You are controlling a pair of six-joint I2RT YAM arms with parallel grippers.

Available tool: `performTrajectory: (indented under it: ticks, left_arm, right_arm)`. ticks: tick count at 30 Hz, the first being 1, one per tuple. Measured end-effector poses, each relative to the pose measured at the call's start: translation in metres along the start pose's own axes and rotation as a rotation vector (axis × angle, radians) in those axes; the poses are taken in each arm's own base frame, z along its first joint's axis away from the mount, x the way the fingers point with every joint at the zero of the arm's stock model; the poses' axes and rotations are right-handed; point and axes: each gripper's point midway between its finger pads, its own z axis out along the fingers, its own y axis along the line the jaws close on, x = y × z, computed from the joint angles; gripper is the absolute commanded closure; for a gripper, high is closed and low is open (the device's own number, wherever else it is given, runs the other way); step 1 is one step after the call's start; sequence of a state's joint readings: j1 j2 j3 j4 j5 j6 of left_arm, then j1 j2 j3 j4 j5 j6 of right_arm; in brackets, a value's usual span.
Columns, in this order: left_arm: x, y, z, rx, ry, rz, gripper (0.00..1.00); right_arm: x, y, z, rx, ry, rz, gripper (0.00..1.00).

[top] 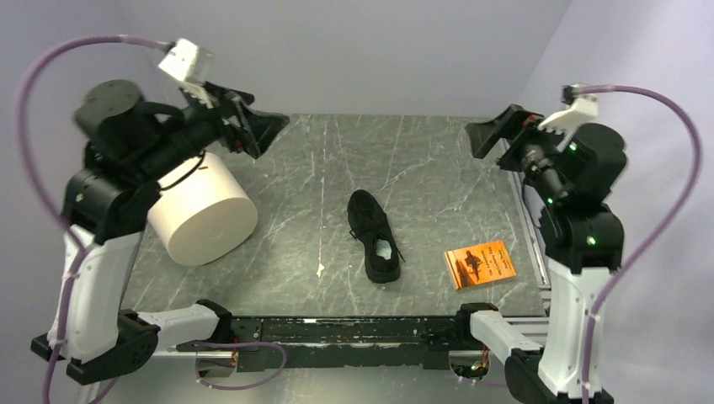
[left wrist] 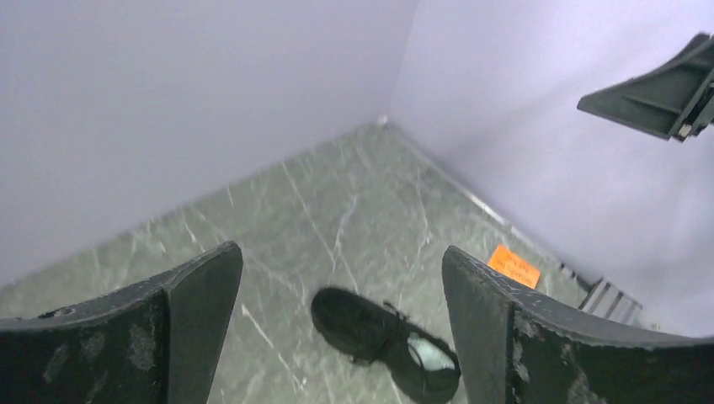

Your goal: Tie the shoes

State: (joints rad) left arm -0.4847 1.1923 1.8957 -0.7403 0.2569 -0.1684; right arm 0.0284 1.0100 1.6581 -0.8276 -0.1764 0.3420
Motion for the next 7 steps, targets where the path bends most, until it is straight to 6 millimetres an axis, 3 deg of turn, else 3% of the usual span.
performTrajectory:
  ticks: [3, 7]
  left_arm:
    - [-0.035, -0.012, -0.027, 0.009, -0.105, 0.028, 0.06]
    - [-0.05, -0.022, -0.055, 0.02, -0.176, 0.035, 0.07]
  right_arm:
    - [-0.031, 0.016, -0.029, -0.036, -0.107, -0.028, 0.0]
    - [-0.052, 0.028, -0.062, -0.063, -0.21, -0.051, 0.0]
